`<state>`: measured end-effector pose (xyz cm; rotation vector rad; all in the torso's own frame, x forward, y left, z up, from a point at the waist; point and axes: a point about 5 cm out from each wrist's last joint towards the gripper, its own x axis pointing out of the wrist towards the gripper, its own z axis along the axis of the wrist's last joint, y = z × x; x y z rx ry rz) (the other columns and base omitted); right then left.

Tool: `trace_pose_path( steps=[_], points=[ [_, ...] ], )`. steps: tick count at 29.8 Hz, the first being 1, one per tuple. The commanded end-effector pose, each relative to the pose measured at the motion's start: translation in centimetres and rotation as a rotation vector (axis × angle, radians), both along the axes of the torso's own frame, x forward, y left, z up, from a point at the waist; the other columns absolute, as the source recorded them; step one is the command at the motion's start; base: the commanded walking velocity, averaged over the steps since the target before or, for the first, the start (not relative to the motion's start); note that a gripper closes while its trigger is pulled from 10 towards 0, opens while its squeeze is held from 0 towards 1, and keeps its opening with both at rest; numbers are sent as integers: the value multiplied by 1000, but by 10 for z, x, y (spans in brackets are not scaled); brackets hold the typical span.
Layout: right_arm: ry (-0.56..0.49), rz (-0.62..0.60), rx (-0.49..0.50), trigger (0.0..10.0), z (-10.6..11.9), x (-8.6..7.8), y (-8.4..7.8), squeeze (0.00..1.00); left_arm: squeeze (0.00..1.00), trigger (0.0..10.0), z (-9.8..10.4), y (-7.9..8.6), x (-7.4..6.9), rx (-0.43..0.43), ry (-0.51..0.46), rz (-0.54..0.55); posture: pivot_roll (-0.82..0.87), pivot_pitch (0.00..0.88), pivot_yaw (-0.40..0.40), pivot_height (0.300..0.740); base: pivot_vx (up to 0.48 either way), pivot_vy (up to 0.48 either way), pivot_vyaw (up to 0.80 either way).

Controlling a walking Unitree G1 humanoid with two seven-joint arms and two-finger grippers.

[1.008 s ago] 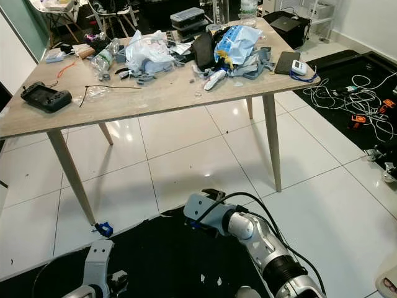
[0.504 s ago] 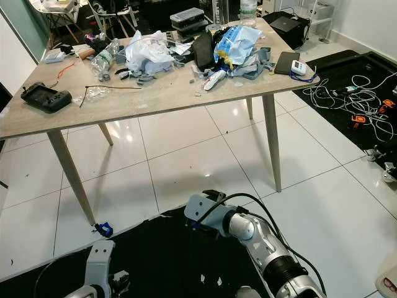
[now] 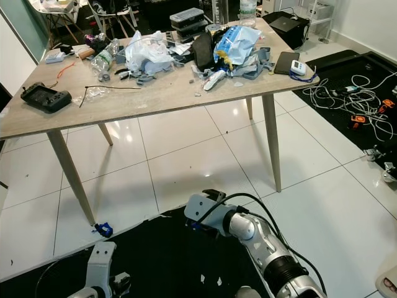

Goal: Picking trash to rubbish bin

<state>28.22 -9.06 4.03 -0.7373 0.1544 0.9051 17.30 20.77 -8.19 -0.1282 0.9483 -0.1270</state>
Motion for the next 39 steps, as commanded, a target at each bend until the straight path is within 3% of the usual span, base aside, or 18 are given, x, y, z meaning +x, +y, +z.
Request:
trace_pose_path(
  steps=[1,12,23,28,29,30,33,34,35,36,37,39],
  points=[
    [7,11,14,10000,-1,-4,1,0,0,10000,-4,1,-10,6,24,11,-54,100,75,740,0,0,0],
    [9,15,22,10000,-2,-10,5,0,0,10000,-9,6,-24,19,57,16,-75,112,66,740,0,0,0],
    [-35,7,45,10000,0,-11,2,0,0,10000,-7,-3,-14,8,38,-5,-93,101,65,740,0,0,0],
    [-59,-63,154,10000,8,-10,-7,0,0,10000,-7,-5,-14,4,38,-7,-96,104,62,740,0,0,0],
    [-16,-276,381,10000,22,4,-29,0,0,10000,-8,-6,-16,-2,39,4,-95,107,57,740,0,0,0],
    [-16,-276,381,10000,22,4,-29,0,0,10000,-8,-6,-16,-2,39,4,-95,107,57,740,0,0,0],
    [-74,-621,675,10000,44,20,-76,0,0,10000,-10,-5,-21,-4,49,30,-103,118,53,740,0,0,0],
    [-105,-700,712,10000,48,21,-89,0,0,10000,-10,-4,-22,-3,53,40,-103,118,53,740,0,0,0],
    [-105,-700,712,10000,48,21,-89,0,0,10000,-10,-4,-22,-3,53,40,-103,118,53,740,0,0,0],
    [-116,-815,760,10000,48,20,-111,0,0,10000,-11,-3,-25,-7,59,46,-118,127,63,740,0,0,0],
    [-116,-815,760,10000,48,20,-111,0,0,10000,-11,-3,-25,-7,59,46,-118,127,63,740,0,0,0],
    [-77,-1003,806,10000,32,6,-147,0,0,10000,-13,-1,-32,0,79,28,-109,134,71,740,0,0,0]
  ],
)
